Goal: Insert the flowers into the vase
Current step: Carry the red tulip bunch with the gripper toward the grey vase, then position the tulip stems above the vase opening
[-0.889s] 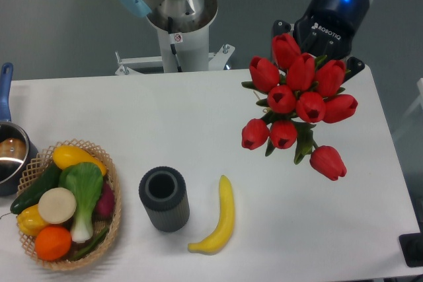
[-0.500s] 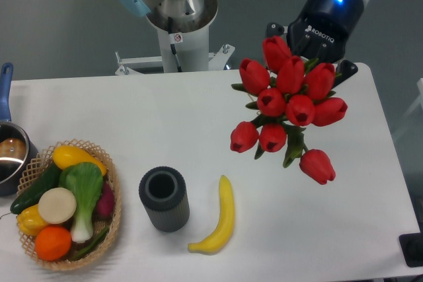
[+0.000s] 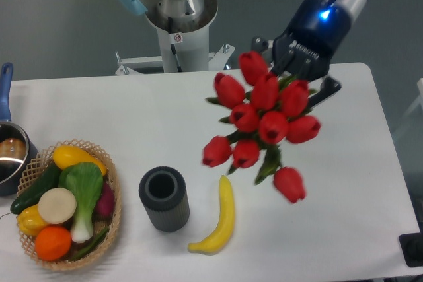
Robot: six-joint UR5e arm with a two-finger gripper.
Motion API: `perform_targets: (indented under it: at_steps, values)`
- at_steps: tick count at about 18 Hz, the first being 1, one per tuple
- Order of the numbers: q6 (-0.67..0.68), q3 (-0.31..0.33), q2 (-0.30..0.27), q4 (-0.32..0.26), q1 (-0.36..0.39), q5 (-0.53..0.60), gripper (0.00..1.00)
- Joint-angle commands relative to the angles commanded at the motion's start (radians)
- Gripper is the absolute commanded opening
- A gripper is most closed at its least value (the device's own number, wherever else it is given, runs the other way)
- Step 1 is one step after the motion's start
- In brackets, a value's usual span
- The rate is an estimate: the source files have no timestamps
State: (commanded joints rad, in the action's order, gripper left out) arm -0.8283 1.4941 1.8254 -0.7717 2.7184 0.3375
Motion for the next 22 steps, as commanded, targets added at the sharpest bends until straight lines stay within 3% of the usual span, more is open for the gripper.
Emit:
perform_targets:
  at_steps: [10,14,18,22]
  values:
    - [-0.126,0.011,0.029,0.041,-0.092,-0.009,0.37]
    - [-0.155,0.023,0.045,0.041,-0.114,-0.104,0.36]
    - [-0.236,0.087,0.041,0.041,-0.109,-0.223,0.36]
    - [-0.366,0.213,0.038,0.041,-0.072,-0.363,0.36]
